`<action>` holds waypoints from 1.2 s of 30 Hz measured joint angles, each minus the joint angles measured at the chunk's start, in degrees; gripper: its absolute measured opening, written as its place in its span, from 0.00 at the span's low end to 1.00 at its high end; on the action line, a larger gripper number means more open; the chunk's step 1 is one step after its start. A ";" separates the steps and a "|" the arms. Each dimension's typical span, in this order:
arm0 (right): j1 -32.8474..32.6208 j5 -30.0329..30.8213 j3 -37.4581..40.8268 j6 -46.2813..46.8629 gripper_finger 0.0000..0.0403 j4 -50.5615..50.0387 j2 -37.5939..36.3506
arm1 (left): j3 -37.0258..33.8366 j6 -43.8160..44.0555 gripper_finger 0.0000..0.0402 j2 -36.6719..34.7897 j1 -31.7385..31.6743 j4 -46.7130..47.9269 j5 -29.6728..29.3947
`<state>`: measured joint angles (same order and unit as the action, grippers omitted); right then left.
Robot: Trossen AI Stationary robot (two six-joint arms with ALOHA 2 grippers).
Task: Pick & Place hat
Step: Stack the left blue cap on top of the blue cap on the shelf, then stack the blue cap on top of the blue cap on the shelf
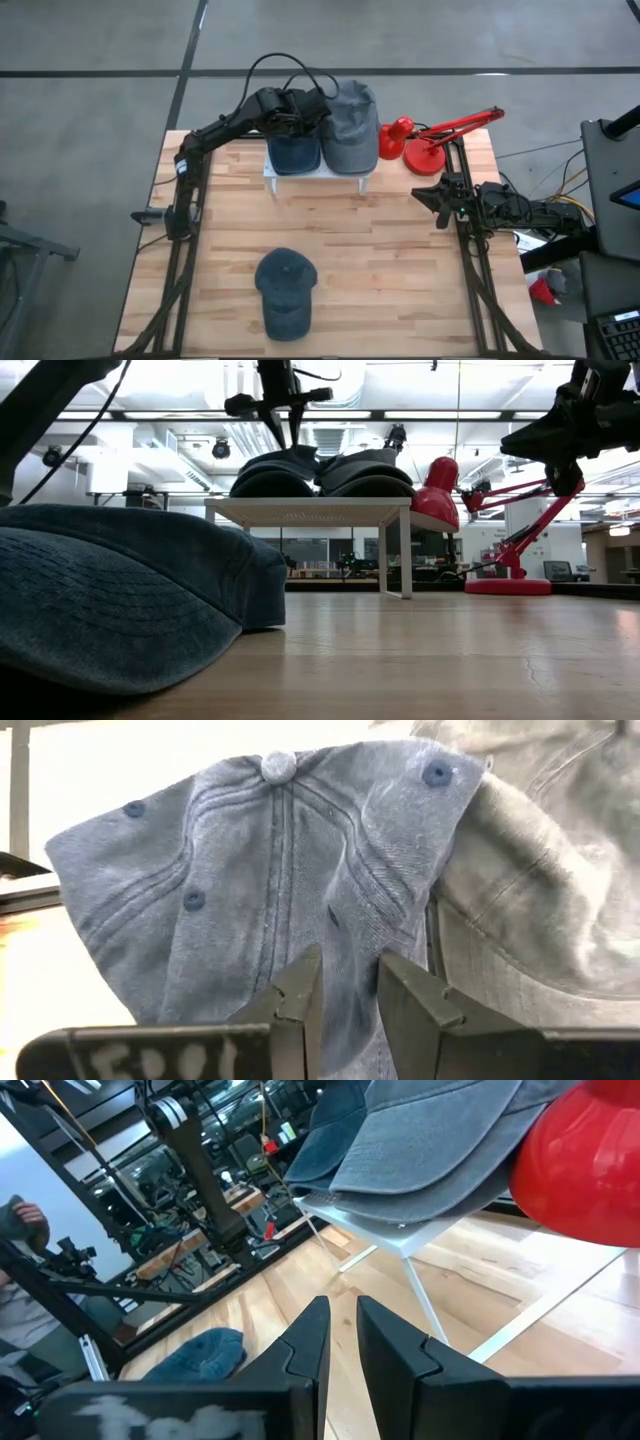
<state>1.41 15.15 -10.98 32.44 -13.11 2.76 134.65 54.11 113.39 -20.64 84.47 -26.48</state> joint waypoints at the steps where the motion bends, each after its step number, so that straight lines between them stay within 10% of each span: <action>1: 0.00 -0.01 0.00 -0.01 0.13 -0.01 0.00 | 0.00 0.00 0.22 -0.30 0.02 0.02 -0.02; 23: -0.02 -0.10 0.00 0.12 0.13 -0.05 0.00 | 0.02 -1.75 0.22 -5.10 8.79 5.60 11.15; 36: -0.01 -0.06 0.01 -0.06 0.13 -0.06 0.00 | -8.93 17.37 0.22 -4.99 24.84 5.57 16.70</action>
<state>1.40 15.09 -10.98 32.38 -13.17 2.76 125.72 71.48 108.40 4.19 90.04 -9.78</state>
